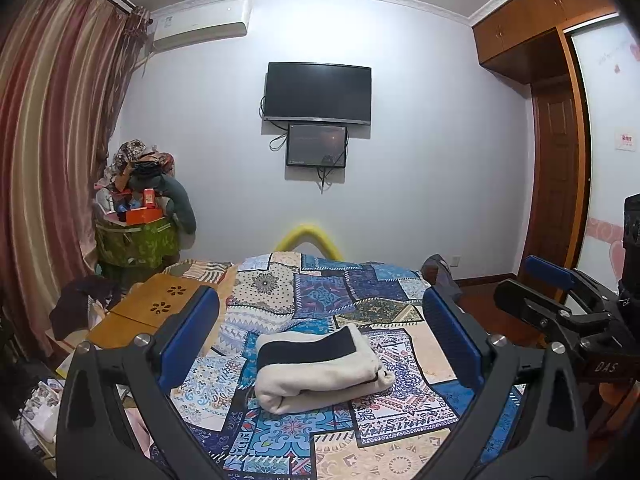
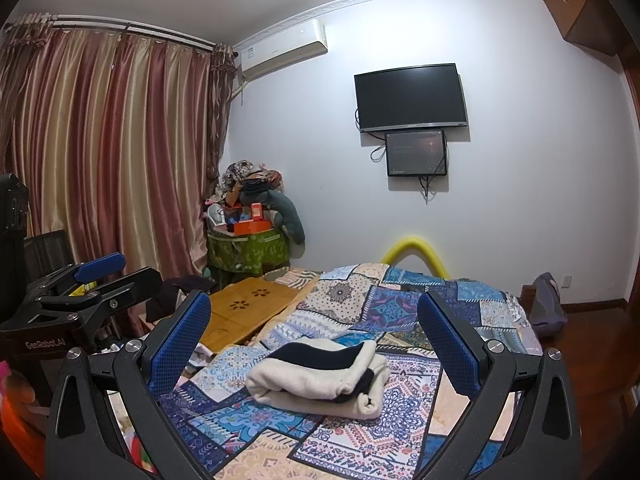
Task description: Fold small clothes
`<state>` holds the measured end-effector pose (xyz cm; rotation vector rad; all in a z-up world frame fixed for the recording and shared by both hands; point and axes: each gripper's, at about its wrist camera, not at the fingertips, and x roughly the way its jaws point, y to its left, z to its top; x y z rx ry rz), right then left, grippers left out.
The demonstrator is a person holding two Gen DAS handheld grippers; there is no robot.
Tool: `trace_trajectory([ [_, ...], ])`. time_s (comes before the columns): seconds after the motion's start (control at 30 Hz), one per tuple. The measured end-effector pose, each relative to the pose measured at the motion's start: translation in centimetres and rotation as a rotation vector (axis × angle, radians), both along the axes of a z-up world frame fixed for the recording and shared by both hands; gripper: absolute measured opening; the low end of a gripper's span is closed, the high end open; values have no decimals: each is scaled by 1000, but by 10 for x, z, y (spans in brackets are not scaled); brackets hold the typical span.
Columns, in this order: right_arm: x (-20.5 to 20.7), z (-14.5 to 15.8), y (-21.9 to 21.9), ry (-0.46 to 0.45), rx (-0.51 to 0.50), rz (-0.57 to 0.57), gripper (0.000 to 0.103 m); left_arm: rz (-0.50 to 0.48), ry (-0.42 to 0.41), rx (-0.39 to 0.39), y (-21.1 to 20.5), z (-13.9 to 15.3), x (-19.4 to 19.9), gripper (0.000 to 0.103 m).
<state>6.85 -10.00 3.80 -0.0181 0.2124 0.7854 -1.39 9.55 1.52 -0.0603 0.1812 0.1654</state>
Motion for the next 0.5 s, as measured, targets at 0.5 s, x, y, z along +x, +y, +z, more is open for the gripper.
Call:
trace_trajectory([
  [0.5, 0, 1, 0, -5, 0, -8, 103, -21, 6, -18, 0, 2, 1, 103],
])
